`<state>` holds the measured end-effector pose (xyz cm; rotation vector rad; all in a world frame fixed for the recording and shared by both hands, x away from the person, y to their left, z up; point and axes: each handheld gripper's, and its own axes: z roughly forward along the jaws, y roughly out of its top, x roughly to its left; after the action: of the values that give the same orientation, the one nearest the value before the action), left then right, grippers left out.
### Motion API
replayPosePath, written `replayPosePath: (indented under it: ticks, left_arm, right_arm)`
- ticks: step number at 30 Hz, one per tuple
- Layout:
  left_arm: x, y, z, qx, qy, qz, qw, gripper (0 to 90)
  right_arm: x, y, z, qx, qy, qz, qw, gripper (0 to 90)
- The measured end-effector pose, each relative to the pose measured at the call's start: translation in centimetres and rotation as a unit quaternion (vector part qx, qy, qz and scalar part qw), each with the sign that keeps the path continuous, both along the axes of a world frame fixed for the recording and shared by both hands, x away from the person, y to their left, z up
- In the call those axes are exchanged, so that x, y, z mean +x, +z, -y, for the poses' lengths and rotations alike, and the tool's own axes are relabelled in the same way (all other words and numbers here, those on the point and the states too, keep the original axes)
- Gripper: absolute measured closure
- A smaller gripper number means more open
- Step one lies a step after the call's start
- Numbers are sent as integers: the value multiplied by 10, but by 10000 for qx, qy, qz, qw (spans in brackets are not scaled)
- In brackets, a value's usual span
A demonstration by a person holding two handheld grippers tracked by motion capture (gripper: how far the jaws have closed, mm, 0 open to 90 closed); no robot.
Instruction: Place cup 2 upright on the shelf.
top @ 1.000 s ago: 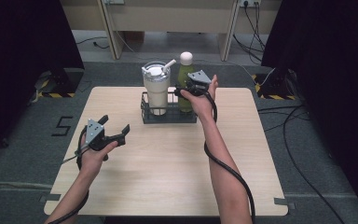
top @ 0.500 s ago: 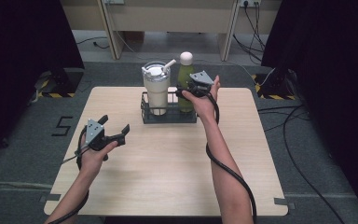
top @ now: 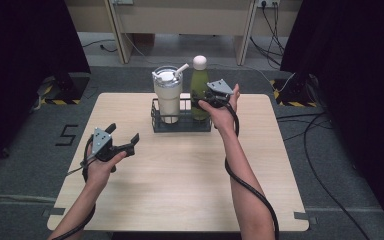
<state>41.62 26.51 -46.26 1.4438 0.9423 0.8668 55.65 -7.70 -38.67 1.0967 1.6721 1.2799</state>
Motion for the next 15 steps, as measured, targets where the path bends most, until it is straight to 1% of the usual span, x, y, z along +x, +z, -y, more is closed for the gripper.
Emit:
replayPosePath:
  ticks: [11,15]
  left_arm:
    - [0,0,0,10,9,-2,10000,34]
    - [0,-1,1,29,2,-8,10000,34]
  right_arm:
    - [-14,-5,16,40,-32,-59,10000,64]
    - [-20,-7,22,-2,-38,-60,10000,67]
